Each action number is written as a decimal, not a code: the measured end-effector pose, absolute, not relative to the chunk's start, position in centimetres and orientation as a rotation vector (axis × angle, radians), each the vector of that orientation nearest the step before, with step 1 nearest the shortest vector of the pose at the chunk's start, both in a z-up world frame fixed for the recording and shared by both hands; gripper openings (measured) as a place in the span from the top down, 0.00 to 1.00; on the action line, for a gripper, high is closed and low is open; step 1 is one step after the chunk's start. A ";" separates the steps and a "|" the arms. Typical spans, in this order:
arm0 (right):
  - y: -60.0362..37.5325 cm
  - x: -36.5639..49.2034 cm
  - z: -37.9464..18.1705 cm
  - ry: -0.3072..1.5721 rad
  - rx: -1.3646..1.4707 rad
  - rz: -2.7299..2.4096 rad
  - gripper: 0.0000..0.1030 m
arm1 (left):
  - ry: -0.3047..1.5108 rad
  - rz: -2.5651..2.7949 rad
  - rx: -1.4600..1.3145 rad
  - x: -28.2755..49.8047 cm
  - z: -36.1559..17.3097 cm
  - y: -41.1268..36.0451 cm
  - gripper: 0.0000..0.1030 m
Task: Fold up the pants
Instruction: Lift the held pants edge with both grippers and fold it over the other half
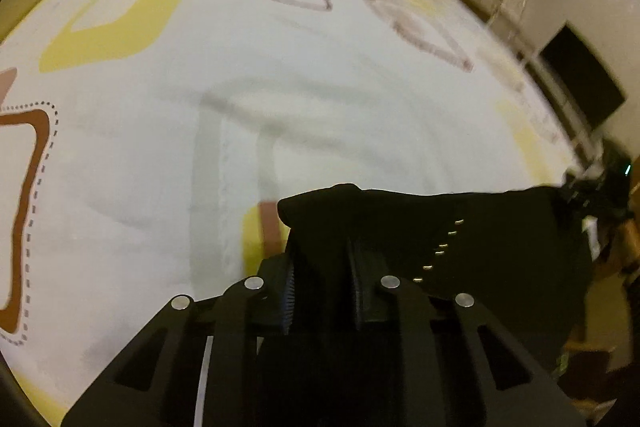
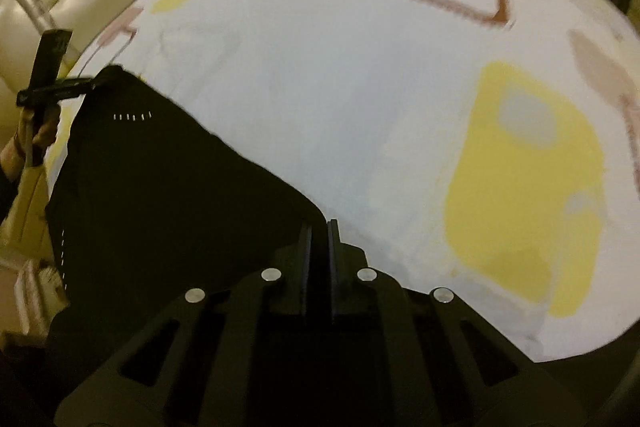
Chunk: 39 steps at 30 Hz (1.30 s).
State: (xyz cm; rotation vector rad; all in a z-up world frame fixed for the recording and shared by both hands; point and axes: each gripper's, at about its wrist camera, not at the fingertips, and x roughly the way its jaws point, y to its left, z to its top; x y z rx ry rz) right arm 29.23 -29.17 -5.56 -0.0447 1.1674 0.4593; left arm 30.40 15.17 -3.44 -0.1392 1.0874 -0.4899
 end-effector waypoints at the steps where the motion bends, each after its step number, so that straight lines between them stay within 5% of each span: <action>1: -29.2 28.6 -4.7 1.134 -0.053 0.445 0.94 | 1.071 -0.489 -0.146 30.2 -3.0 15.2 0.80; 13: -27.6 15.6 0.0 0.870 -0.167 0.414 0.94 | 0.878 -0.581 -0.271 20.9 2.0 16.8 0.81; 30: -24.1 4.3 -7.7 1.000 -0.214 0.411 0.91 | 1.004 -0.506 -0.394 9.6 -4.0 19.5 0.85; 33: -24.7 3.9 -7.2 1.013 -0.148 0.393 0.85 | 1.021 -0.464 -0.434 8.4 -5.0 20.0 0.71; 35: -25.3 3.3 -6.6 1.024 -0.097 0.392 0.80 | 1.019 -0.438 -0.488 7.3 -5.2 20.7 0.49; 36: -25.7 2.9 -6.2 1.028 -0.052 0.392 0.78 | 1.013 -0.438 -0.530 6.9 -5.3 21.1 0.48; 38: -26.7 2.2 -5.6 1.036 0.043 0.388 0.54 | 1.003 -0.432 -0.614 5.8 -5.3 21.7 0.48; 39: -27.6 1.7 -5.2 1.029 0.122 0.384 0.49 | 0.992 -0.432 -0.652 5.2 -5.1 21.9 0.47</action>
